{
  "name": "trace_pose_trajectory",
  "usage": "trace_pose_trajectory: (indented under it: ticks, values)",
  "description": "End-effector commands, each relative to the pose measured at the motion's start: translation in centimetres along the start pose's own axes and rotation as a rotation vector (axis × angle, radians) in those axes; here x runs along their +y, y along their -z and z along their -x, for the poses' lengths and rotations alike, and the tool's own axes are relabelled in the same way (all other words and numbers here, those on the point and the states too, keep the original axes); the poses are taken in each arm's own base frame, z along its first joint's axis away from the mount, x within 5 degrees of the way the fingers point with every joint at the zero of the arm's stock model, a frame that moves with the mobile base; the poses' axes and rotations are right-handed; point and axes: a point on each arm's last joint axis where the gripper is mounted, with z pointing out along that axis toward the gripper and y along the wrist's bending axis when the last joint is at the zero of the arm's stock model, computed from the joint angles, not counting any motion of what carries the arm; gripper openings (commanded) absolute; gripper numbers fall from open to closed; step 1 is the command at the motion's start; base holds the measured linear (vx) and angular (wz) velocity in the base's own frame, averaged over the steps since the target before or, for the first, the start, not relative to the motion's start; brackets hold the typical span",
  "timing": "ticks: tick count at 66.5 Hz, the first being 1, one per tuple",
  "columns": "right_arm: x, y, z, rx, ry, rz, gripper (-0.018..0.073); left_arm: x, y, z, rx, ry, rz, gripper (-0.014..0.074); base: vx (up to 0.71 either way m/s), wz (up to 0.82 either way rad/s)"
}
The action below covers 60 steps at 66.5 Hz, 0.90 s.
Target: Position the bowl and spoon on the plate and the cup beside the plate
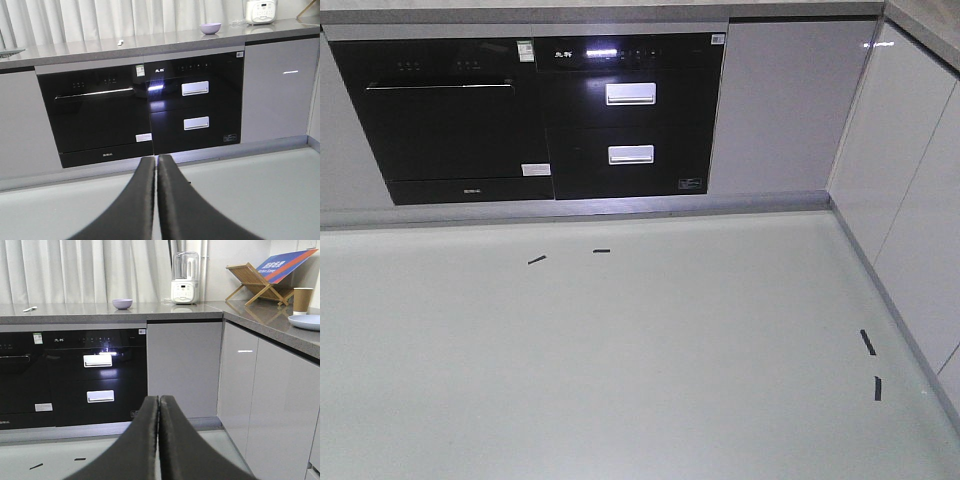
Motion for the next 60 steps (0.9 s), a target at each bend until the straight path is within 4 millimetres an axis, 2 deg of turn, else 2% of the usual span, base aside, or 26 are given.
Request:
trace_pose_trajectory:
  ticks: [1, 60]
  values:
    - [0.11, 0.08, 0.60, -0.081, 0.013, 0.010, -0.0006, -0.09, 0.01, 0.89, -0.074, 0.009, -0.011, -0.0006, 0.00, 0.00]
    - [0.11, 0.08, 0.60, -0.081, 0.013, 0.010, -0.0006, -0.09, 0.01, 0.89, -0.074, 0.009, -0.011, -0.0006, 0.00, 0.00]
